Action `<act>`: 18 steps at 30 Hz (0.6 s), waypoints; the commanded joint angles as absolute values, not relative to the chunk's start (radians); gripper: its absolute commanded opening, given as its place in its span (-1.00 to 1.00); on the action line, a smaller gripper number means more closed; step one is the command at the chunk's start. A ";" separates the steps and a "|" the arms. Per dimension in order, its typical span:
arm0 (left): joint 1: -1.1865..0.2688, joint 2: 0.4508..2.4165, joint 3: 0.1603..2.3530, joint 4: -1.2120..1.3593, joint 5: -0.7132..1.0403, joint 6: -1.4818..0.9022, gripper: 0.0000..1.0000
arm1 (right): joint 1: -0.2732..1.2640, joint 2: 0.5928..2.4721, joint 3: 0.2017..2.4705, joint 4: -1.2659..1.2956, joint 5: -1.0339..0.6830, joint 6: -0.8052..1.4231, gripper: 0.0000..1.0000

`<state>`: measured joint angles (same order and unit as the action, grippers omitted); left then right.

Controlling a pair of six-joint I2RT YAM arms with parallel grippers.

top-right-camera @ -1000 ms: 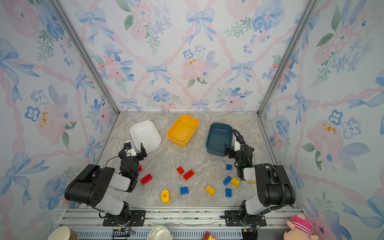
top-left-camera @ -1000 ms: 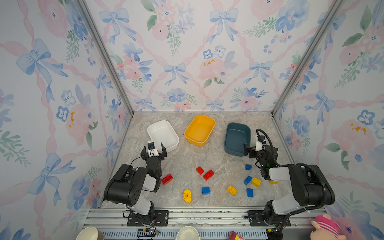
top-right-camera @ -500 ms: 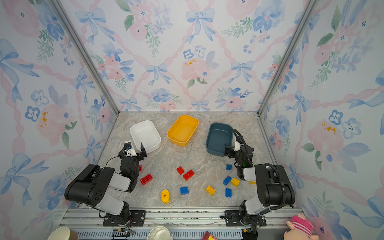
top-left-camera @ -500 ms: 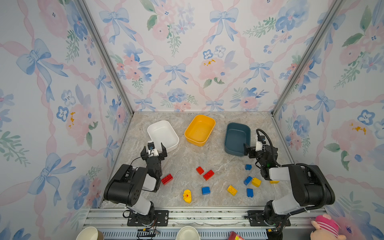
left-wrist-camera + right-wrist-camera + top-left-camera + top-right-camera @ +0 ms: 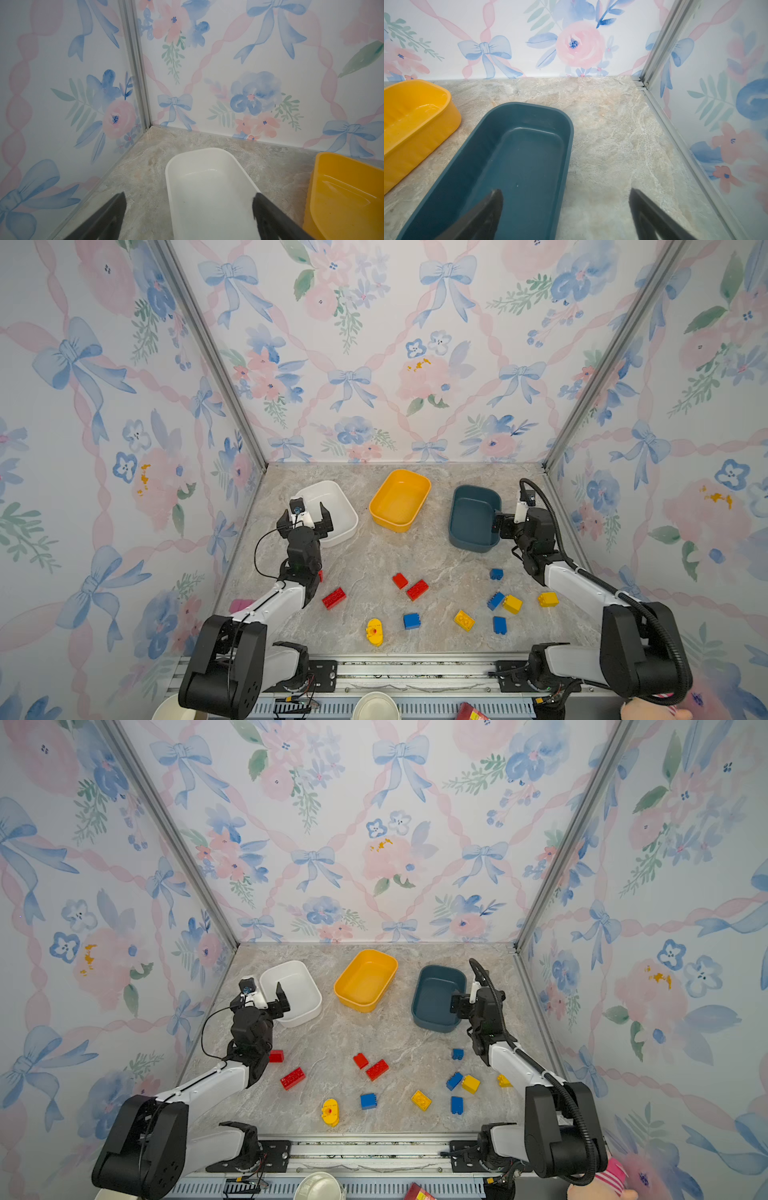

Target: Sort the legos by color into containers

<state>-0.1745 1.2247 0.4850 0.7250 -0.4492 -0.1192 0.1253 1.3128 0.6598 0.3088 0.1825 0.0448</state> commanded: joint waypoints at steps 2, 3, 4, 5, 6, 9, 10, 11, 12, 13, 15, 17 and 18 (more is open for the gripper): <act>-0.120 1.279 0.650 0.312 -0.364 -0.263 0.90 | 0.204 1.307 0.806 -0.029 0.323 0.100 0.94; -0.098 1.298 0.673 0.270 -0.328 -0.289 0.87 | 0.215 1.315 0.835 -0.070 0.325 0.118 0.94; -0.074 1.318 0.716 0.233 -0.295 -0.319 0.84 | 0.227 1.321 0.867 -0.111 0.318 0.136 0.94; -0.051 1.336 0.736 0.208 -0.264 -0.346 0.80 | 0.236 1.330 0.895 -0.148 0.300 0.148 0.94; -0.030 1.351 0.753 0.191 -0.232 -0.365 0.76 | 0.244 1.338 0.916 -0.171 0.282 0.159 0.94; 0.033 1.418 0.832 0.117 -0.151 -0.416 0.63 | 0.275 1.366 0.975 -0.225 0.233 0.181 0.94; 0.051 1.445 0.867 0.087 -0.121 -0.427 0.58 | 0.287 1.378 0.995 -0.242 0.221 0.185 0.94; 0.067 1.472 0.901 0.057 -0.094 -0.434 0.56 | 0.298 1.391 1.016 -0.257 0.216 0.188 0.94; 0.077 1.495 0.930 0.027 -0.077 -0.439 0.54 | 0.308 1.403 1.036 -0.272 0.207 0.188 0.94; 0.087 1.524 0.963 -0.006 -0.058 -0.445 0.53 | 0.317 1.417 1.058 -0.291 0.198 0.189 0.94; 0.100 1.572 1.018 -0.063 -0.031 -0.449 0.51 | 0.332 1.440 1.097 -0.322 0.186 0.188 0.94; 0.106 1.618 1.057 -0.104 -0.022 -0.443 0.46 | 0.348 1.459 1.124 -0.342 0.182 0.189 0.94; 0.108 1.637 1.071 -0.118 -0.021 -0.438 0.44 | 0.352 1.465 1.134 -0.349 0.178 0.190 0.94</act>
<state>0.1005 1.5970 1.0317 0.0029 -0.0830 -0.4213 0.3351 1.4464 1.0870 -0.2626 0.2012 0.1734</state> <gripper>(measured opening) 0.721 0.971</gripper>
